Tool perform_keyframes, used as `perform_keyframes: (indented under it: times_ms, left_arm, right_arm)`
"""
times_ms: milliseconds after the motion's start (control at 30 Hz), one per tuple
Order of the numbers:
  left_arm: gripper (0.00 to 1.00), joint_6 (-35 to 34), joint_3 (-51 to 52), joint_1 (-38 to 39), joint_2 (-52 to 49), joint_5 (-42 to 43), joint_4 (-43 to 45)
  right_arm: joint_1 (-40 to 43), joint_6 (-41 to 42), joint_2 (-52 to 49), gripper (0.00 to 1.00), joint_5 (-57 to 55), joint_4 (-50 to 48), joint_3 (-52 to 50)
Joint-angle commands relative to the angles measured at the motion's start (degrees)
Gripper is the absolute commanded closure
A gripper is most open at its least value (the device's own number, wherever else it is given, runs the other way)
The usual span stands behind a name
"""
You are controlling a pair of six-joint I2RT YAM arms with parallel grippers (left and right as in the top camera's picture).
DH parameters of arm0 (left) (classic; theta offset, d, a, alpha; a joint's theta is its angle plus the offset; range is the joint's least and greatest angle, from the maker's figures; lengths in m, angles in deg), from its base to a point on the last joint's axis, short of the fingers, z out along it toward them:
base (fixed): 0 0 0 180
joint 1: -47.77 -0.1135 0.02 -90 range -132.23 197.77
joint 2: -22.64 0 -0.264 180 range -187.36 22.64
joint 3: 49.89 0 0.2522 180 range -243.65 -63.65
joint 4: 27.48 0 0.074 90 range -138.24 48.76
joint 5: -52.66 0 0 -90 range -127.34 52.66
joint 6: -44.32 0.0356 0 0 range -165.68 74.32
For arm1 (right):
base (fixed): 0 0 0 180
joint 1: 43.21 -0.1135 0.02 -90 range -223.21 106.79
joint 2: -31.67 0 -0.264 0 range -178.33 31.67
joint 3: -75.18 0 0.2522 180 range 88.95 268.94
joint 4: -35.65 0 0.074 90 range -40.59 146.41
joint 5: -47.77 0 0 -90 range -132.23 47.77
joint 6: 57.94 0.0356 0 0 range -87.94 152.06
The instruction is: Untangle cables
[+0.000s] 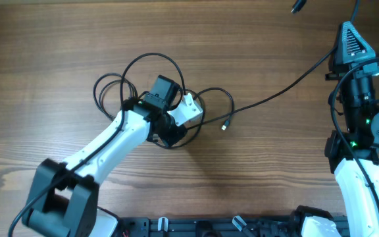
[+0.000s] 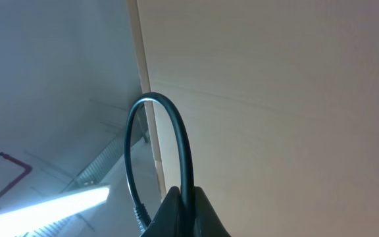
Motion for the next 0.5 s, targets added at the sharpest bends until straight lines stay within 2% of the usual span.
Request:
perform_keyframes:
  times_ms: [0, 133, 267, 367, 467]
  left_arm:
    - [0.64, 0.1, 0.5, 0.0, -3.0, 1.4, 0.2]
    - [0.65, 0.1, 0.5, 0.0, -4.3, 0.7, 0.1]
    - [0.69, 0.1, 0.5, -0.2, -4.4, -5.7, -0.1]
    - [0.62, 0.1, 0.5, -1.2, -4.4, -12.6, -1.4]
    - [0.54, 0.1, 0.8, -3.4, -4.4, -13.3, -1.8]
  right_arm:
    - [0.4, 1.4, -0.2, 0.96, 1.1, -0.6, 0.6]
    - [0.4, 1.4, -0.2, 0.96, 1.1, -0.6, 0.6]
    - [0.4, 1.4, -0.2, 0.96, 1.1, -0.6, 0.6]
    - [0.5, 1.9, -0.2, 0.95, 1.1, -0.6, 0.6]
    - [0.5, 2.7, -0.2, 0.96, 1.0, -0.6, 0.6]
